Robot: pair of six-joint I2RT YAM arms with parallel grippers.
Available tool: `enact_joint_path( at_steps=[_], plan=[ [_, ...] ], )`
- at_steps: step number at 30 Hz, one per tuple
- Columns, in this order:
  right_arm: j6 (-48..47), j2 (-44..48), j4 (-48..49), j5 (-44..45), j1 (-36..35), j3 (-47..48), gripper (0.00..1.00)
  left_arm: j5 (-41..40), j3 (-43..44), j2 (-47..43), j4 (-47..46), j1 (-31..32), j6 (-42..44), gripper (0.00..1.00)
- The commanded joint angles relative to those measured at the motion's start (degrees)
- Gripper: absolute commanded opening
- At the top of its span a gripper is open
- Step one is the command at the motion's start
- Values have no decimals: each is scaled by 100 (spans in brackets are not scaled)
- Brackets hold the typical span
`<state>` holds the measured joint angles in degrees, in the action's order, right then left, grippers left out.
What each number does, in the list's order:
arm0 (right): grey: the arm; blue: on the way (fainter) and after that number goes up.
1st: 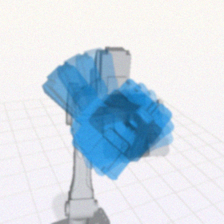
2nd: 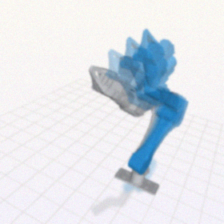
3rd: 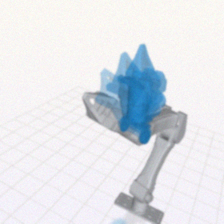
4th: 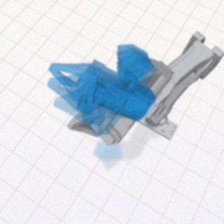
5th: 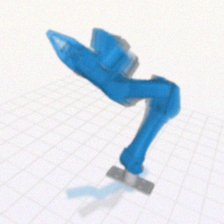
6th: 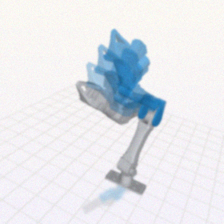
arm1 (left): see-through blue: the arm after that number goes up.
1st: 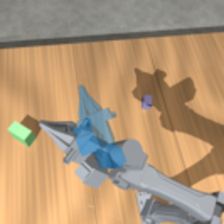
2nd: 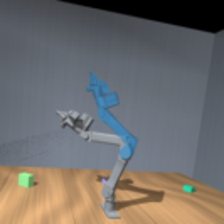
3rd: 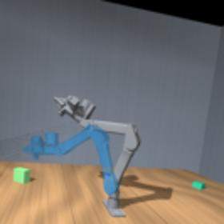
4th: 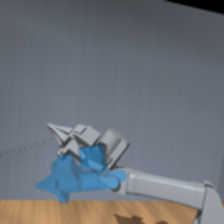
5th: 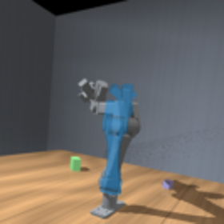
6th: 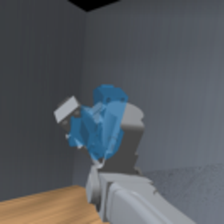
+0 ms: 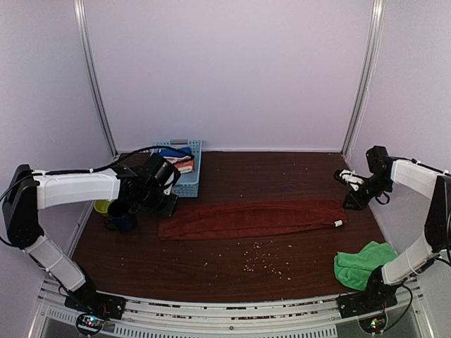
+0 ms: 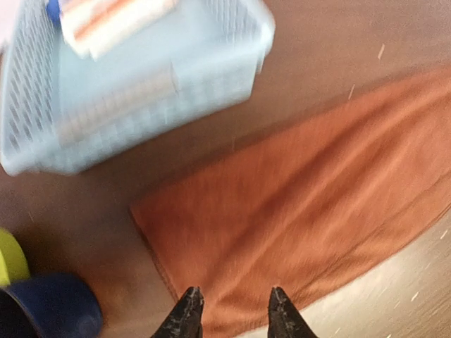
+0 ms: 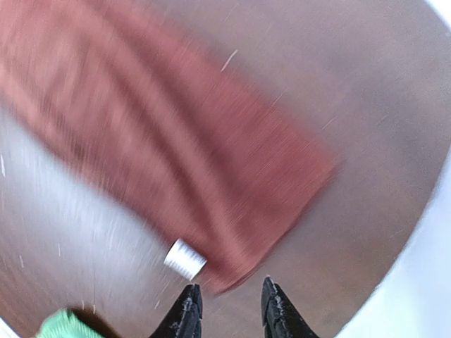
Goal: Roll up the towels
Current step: Smooth out the towel at the center of the board.
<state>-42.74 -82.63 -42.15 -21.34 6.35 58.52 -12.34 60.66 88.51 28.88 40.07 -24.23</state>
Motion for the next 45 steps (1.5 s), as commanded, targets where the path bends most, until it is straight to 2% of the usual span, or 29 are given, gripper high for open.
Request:
enact_joint_path(
  at_steps=[1, 4, 8, 16, 20, 24, 27, 33, 40, 45],
  plan=[
    [-965, 285, -494, 539, -36, -807, 33, 192, -535, -13, 776, 11, -240, 40],
    [-1073, 353, -318, 827, -54, -1075, 33, 133, -725, -71, 768, 12, -167, 43],
    [-1121, 241, -263, 739, -80, -1040, 35, 112, -776, 72, 762, 16, 115, 44],
    [-1088, -125, 238, 1098, -254, -1098, 35, -7, -511, 279, 1099, 14, 357, 39],
    [-999, -284, 567, 1127, -282, -1093, 34, -59, -435, 290, 1137, -59, 170, 38],
    [-801, -273, 934, 1172, -283, -1079, 28, 630, -548, 231, 843, -448, -116, 38],
    [-799, -262, 1039, 1211, -283, -1081, 18, 976, -616, 255, 701, -610, -223, 38],
    [-824, -202, 973, 1229, -285, -1080, 3, 1613, -869, 342, 497, -772, -346, 23],
    [-811, 35, 964, 1269, -286, -1092, 0, 1776, -995, 477, 377, -838, -442, 20],
    [-772, -16, 954, 1223, -283, -1088, 0, 1666, -1018, 504, 381, -835, -470, 27]
  ],
)
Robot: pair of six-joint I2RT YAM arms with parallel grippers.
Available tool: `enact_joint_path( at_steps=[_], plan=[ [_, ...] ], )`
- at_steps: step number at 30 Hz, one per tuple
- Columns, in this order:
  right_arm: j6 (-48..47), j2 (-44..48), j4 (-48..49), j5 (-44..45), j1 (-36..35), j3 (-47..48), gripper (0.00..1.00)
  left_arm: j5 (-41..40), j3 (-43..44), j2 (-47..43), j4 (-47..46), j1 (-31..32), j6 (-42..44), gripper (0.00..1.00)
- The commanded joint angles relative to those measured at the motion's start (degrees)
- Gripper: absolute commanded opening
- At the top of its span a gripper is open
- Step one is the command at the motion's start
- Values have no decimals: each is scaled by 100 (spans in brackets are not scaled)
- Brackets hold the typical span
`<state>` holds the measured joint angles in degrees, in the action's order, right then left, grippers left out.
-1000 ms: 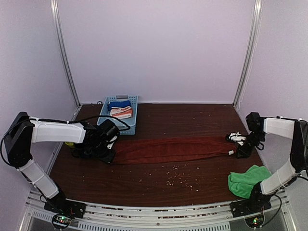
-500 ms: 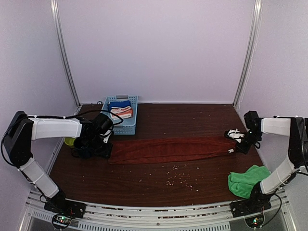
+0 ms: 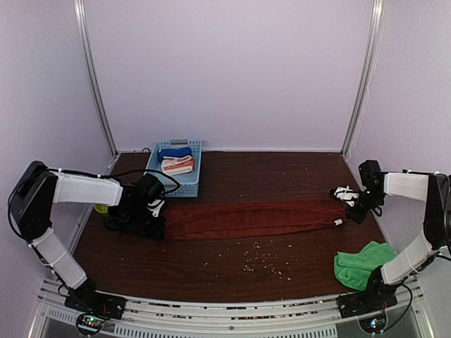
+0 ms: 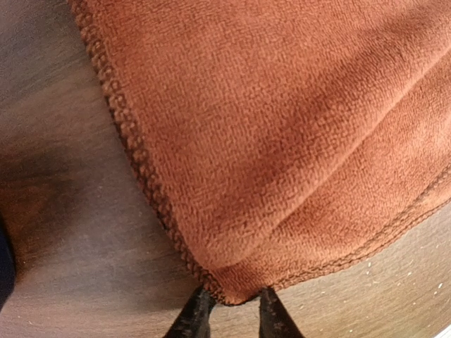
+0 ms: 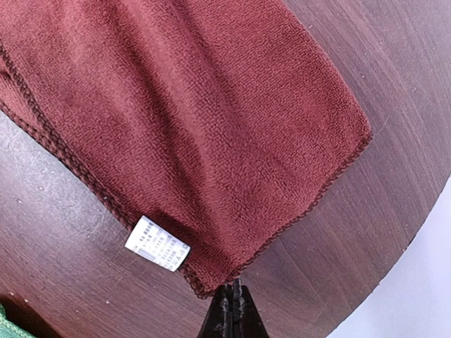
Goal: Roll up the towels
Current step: Smooth out the towel at the center of the board.
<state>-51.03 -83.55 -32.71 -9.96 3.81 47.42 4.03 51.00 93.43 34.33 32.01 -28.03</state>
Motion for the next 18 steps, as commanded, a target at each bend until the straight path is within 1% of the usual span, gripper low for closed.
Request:
enact_joint_path(
  at_steps=[1, 3, 5, 9, 18],
  plan=[
    [53, 77, 19, 83, -30, 8, 0, 6, -55, -6, -163, -28, -96, 27],
    [57, 88, 48, 86, -30, -20, 0, -8, -57, -23, -191, -30, -104, 23],
    [57, 86, 81, 89, -30, -47, 0, -13, -48, -54, -242, -35, -90, 14],
    [54, 66, 91, 97, -30, -49, 0, -43, 16, -138, -295, -34, -37, 1],
    [28, 233, -70, 98, -30, 42, 0, -303, 376, -407, 258, -30, 169, 0]
  ],
)
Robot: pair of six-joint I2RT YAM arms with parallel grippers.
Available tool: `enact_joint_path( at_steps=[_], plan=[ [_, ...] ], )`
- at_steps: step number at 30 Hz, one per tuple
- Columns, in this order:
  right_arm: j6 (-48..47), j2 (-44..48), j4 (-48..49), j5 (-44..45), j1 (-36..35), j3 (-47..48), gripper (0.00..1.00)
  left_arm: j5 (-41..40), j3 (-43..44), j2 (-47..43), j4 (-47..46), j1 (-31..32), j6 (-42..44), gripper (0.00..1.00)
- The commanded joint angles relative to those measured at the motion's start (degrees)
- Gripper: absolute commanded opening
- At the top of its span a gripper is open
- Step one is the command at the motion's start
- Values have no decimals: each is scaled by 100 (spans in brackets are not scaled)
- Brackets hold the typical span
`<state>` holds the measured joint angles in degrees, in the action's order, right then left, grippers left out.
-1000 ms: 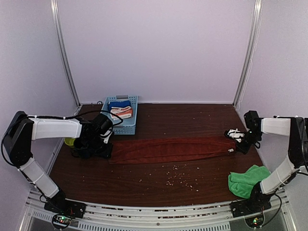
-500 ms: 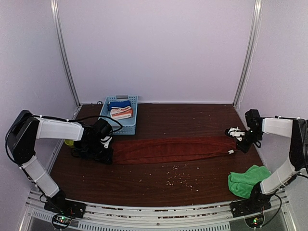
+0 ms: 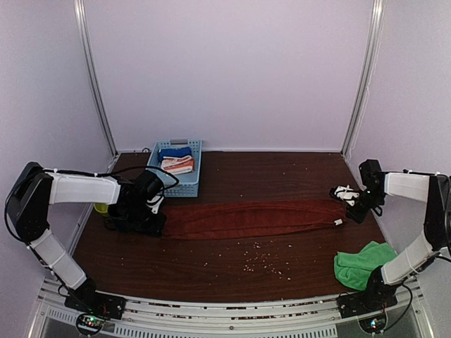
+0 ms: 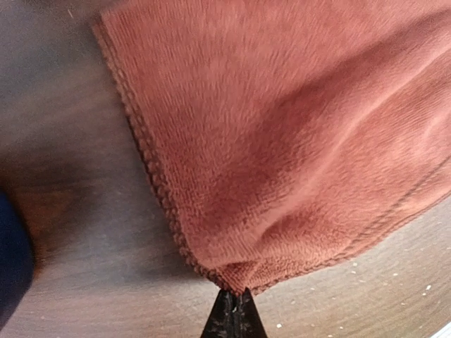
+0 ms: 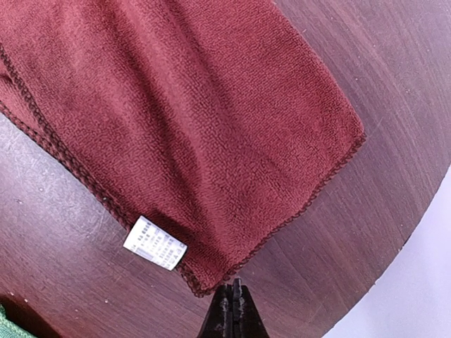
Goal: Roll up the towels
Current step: Smooth out the towel at the center of the board.
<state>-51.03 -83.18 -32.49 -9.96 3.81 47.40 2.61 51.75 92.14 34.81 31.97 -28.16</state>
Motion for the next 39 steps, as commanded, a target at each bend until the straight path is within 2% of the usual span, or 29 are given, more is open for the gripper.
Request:
enact_joint_path(
  at_steps=[1, 9, 19, 23, 25, 28, 39],
  plan=[
    [31, 196, -109, 95, -30, 56, 0, -175, 354, -326, 270, -32, 202, 0],
    [57, 269, -202, 13, -30, 171, 0, -292, 540, -401, 535, -30, 362, 2],
    [-30, 315, -263, 86, 159, 106, 0, -528, 217, -578, 637, -44, 309, 0],
    [-528, 308, -643, -242, 236, 102, 0, -489, 163, -611, 597, -46, 410, 0],
    [-790, 403, -788, -571, 207, -20, 11, -438, 116, -660, 453, -44, 475, 0],
    [-817, 441, -609, -572, 75, -201, 18, -283, 138, -696, 346, -46, 510, 0],
    [-721, -128, -163, -408, -75, -81, 20, 29, 318, -848, 276, -43, 585, 0]
  ],
)
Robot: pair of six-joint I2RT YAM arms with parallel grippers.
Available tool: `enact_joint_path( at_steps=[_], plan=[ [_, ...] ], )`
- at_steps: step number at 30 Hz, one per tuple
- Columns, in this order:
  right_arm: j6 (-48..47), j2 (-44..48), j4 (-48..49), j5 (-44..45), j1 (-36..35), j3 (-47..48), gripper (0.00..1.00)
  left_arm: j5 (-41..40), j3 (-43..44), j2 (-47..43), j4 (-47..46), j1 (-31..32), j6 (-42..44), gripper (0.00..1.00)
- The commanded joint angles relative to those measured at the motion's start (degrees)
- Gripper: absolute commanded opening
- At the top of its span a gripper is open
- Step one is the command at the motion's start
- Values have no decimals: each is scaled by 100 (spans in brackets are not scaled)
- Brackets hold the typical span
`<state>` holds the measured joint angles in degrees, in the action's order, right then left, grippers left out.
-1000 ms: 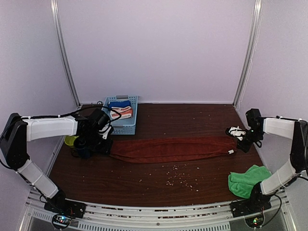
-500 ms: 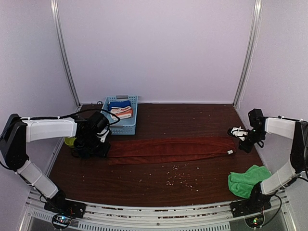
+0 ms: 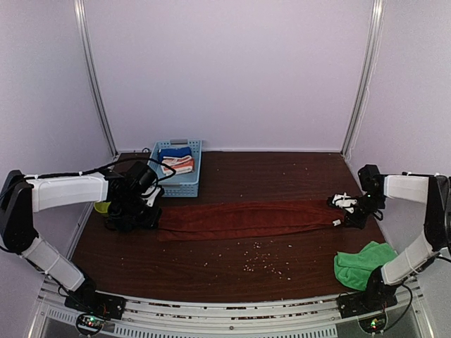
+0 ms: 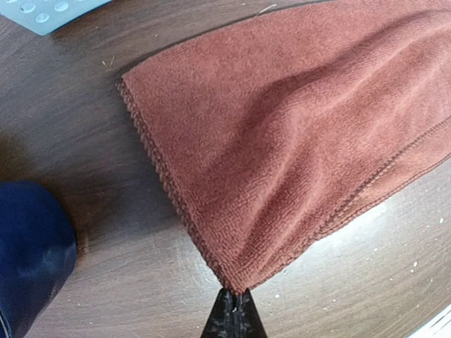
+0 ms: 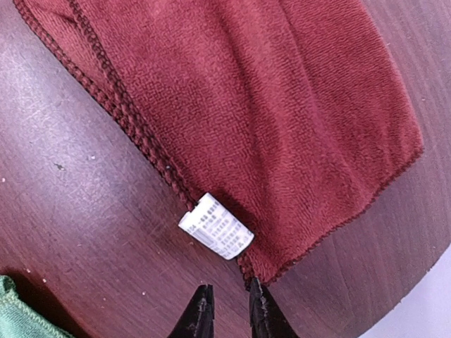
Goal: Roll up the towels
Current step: Smooth out the towel at the center of the board.
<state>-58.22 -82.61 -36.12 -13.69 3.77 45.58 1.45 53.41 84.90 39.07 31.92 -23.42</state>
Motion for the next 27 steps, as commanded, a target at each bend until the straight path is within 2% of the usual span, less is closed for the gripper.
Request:
enact_joint_path(
  at_steps=[1, 4, 7, 10, 23, 24, 26, 27],
  plan=[
    [25, -224, 217, -55, -94, 132, 20, 133, 150, -119, -147, -38, 110, 0],
    [27, -389, 179, -122, -150, 227, 16, 120, 143, -91, -145, -41, 101, 0],
    [25, -452, 138, -146, -170, 311, 3, 90, 149, -62, -145, -37, 114, 0],
    [6, -357, -10, -158, -167, 404, 0, 12, 152, -79, -138, -38, 123, 0],
    [-283, 249, -451, 149, -25, 491, 0, -216, 302, 13, 84, -110, 199, 0],
    [-369, 268, -506, 121, -27, 450, 1, -201, 305, 5, 87, -108, 220, 0],
    [-494, 268, -401, 65, -32, 286, 16, -140, 277, 19, 43, -112, 216, 0],
    [-504, 226, -321, 30, -42, 232, 18, -92, 278, 35, 21, -112, 221, 0]
  ],
)
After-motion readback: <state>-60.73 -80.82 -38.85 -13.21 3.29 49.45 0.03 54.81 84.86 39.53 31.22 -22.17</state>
